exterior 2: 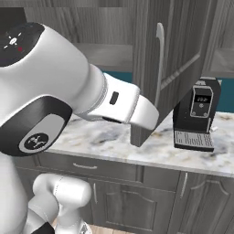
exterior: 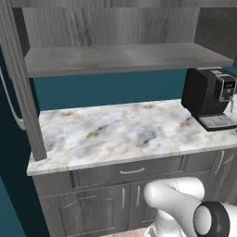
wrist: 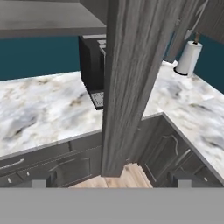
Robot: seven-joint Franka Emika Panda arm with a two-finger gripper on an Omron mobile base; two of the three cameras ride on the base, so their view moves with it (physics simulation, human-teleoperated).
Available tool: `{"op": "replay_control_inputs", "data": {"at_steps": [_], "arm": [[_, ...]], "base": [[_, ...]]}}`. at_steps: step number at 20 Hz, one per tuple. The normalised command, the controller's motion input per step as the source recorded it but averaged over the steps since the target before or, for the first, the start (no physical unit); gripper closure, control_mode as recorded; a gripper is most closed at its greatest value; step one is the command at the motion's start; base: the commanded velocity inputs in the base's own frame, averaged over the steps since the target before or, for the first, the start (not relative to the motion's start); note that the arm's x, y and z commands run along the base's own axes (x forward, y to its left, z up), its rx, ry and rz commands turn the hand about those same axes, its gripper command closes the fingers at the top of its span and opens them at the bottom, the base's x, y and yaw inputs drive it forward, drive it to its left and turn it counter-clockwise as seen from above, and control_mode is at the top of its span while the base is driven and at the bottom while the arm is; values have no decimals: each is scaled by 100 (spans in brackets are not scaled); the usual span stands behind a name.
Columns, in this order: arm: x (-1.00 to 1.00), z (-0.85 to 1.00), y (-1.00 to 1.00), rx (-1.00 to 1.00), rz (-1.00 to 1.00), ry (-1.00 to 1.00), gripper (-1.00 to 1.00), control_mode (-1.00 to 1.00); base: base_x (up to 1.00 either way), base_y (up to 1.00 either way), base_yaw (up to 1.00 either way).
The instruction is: Close all open cabinet doors.
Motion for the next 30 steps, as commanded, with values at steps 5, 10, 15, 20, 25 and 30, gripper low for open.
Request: {"op": "replay_control_inputs", "data": {"at_steps": [5, 10, 15, 20, 25, 30], "arm": [[30, 0, -6, 0, 1, 0, -100, -100], [28, 0, -5, 0, 0, 0, -100, -100], [28, 0, -10, 0, 0, 0, -100, -100], [21, 0, -15, 0, 0, 0, -100, -100], [16, 0, -14, 0, 1, 0, -100, -100], [19, 0, 0, 0, 1, -2, -100, -100]], "base": [[0, 0, 0], [0, 0, 0], [0, 0, 0], [0, 0, 0], [0, 0, 0], [0, 0, 0]]}}
